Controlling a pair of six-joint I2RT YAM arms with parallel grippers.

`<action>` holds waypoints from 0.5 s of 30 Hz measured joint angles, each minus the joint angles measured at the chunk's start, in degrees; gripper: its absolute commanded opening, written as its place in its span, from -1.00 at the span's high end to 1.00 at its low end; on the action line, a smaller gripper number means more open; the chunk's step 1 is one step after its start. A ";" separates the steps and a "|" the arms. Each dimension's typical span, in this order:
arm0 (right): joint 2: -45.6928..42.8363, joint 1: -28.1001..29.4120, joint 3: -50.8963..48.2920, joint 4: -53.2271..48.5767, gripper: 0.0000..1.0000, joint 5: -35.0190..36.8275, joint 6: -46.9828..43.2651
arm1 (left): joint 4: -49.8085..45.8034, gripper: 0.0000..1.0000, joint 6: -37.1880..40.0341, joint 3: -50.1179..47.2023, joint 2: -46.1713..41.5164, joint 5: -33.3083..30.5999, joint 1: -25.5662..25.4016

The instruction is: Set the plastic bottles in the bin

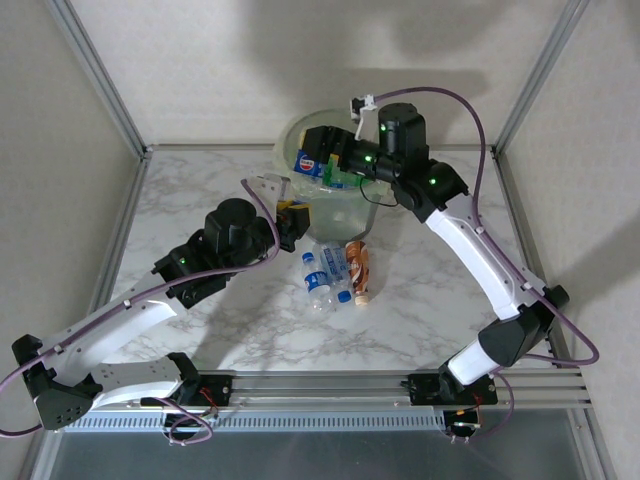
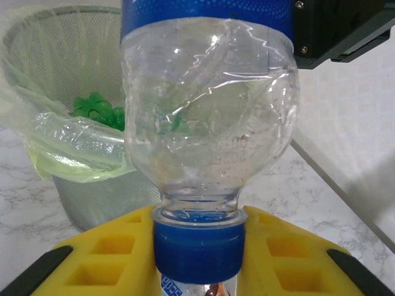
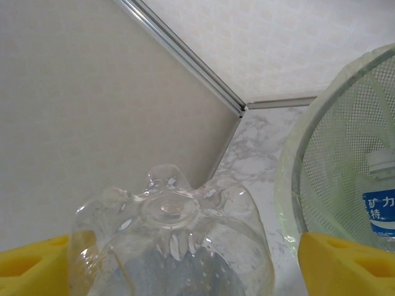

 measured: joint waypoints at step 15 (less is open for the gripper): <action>0.35 0.00 0.33 1.90 -0.26 -1.40 0.22 | 0.22 -0.96 -0.04 0.02 0.07 -1.66 0.00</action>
